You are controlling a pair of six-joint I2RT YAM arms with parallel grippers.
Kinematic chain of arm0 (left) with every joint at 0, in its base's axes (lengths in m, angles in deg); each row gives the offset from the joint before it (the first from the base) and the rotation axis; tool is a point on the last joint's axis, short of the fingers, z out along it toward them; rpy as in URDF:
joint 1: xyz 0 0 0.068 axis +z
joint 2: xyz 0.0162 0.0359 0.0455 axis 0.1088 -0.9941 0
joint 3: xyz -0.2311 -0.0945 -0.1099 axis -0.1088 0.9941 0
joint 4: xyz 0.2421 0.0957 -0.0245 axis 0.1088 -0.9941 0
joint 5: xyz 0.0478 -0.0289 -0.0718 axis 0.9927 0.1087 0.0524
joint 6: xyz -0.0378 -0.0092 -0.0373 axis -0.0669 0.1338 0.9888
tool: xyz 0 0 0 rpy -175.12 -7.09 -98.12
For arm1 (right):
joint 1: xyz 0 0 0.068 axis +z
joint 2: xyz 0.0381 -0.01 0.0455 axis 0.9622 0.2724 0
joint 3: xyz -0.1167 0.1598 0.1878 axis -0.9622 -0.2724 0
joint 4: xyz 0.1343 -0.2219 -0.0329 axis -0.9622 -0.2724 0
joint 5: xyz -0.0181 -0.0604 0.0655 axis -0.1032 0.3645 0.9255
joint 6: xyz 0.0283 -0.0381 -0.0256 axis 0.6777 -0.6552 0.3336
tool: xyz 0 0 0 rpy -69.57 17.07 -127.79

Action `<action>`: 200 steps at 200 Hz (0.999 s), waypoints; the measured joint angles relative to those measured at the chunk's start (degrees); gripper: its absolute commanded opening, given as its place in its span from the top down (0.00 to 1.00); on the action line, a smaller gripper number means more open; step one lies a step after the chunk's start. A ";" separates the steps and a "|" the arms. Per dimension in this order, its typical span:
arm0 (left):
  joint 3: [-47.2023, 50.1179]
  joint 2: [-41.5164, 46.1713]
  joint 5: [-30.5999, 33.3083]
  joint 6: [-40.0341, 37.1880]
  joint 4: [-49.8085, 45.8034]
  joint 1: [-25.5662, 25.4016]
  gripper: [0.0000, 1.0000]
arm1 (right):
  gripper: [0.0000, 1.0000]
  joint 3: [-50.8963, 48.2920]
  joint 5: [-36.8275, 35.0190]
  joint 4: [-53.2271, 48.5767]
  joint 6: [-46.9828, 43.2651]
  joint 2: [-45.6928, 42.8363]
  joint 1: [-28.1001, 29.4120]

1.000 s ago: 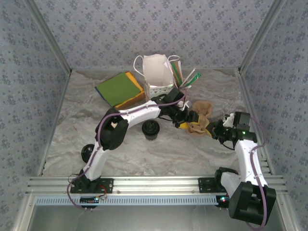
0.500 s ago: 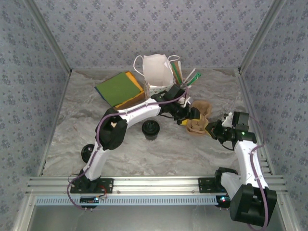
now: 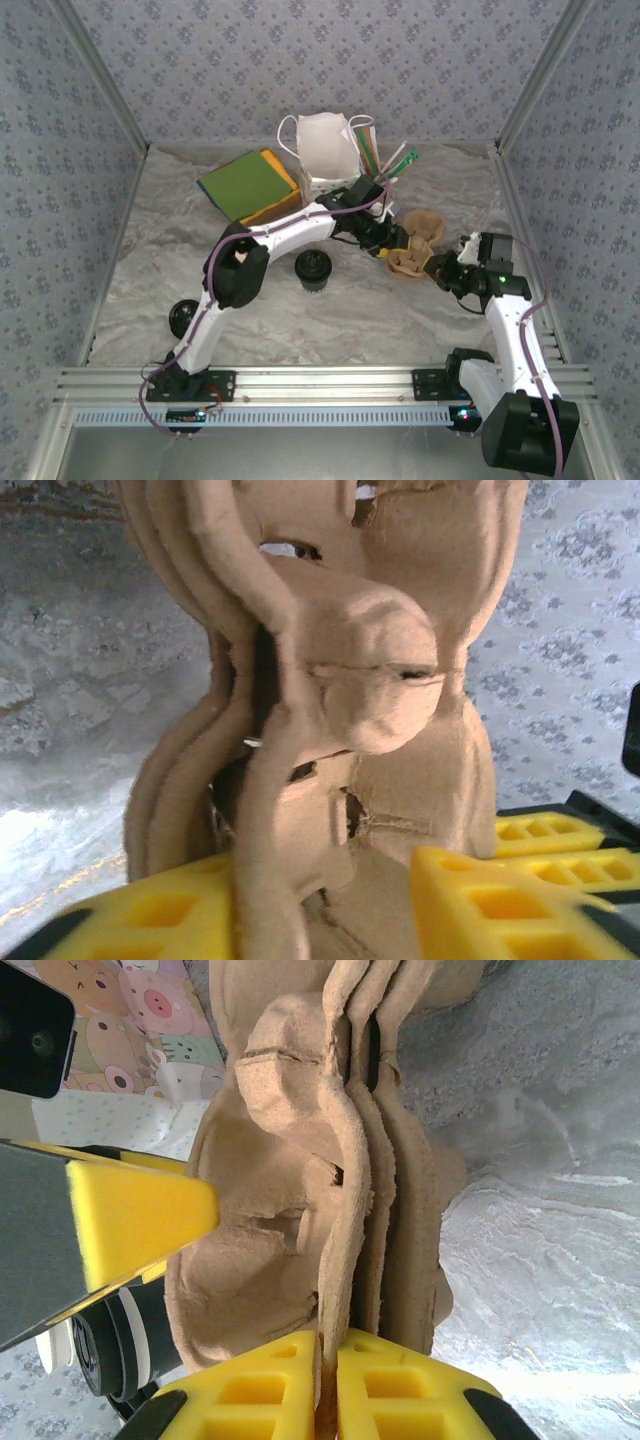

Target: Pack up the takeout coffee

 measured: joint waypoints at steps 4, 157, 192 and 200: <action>0.00 0.00 0.15 -0.04 -0.02 0.07 0.65 | 0.88 0.00 -0.04 0.00 0.00 0.00 0.00; 0.11 0.87 3.28 -2.25 -1.57 1.11 0.35 | 0.83 -0.83 -0.09 0.07 -0.59 -0.48 -0.07; 0.07 0.87 3.69 -2.32 -2.91 1.07 0.35 | 0.83 -3.06 -0.35 0.17 -1.51 -0.48 -0.02; 0.02 0.87 4.02 -2.69 -3.32 1.05 0.35 | 0.83 -3.52 -0.52 0.09 -1.70 -0.48 0.00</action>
